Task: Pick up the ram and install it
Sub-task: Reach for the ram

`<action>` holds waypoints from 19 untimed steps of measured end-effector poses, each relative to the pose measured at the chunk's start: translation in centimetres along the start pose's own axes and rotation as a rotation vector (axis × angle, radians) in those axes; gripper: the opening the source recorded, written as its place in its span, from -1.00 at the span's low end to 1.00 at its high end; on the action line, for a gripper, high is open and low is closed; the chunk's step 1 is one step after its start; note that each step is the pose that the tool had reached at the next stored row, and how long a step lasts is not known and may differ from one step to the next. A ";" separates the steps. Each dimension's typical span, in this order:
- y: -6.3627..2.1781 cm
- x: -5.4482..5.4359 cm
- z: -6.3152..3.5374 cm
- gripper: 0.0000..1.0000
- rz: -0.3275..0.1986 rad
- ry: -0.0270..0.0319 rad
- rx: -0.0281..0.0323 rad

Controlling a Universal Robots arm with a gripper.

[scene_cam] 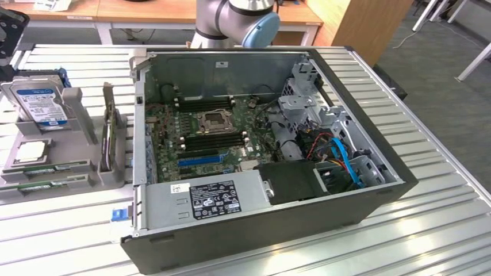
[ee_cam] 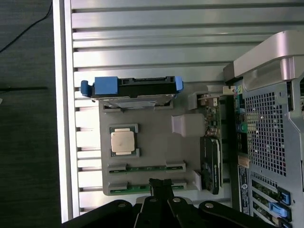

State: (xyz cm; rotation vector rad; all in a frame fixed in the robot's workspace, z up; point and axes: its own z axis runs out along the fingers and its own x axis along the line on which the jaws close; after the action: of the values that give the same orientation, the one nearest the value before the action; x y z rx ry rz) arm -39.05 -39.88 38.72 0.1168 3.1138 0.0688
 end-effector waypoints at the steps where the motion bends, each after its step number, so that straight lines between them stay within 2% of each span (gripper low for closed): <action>1: -0.01 0.1 0.00 -0.80 0.000 0.0000 0.0000; 6: -0.05 0.5 0.00 -0.80 0.000 0.0000 0.0000; 15: -0.05 0.5 0.00 -0.80 0.000 0.0000 0.0000; 19: -0.32 0.5 -0.01 -0.80 0.000 0.0000 0.0000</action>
State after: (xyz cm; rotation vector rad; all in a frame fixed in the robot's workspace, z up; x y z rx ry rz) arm -39.59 -40.16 38.71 0.1167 3.1137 0.0688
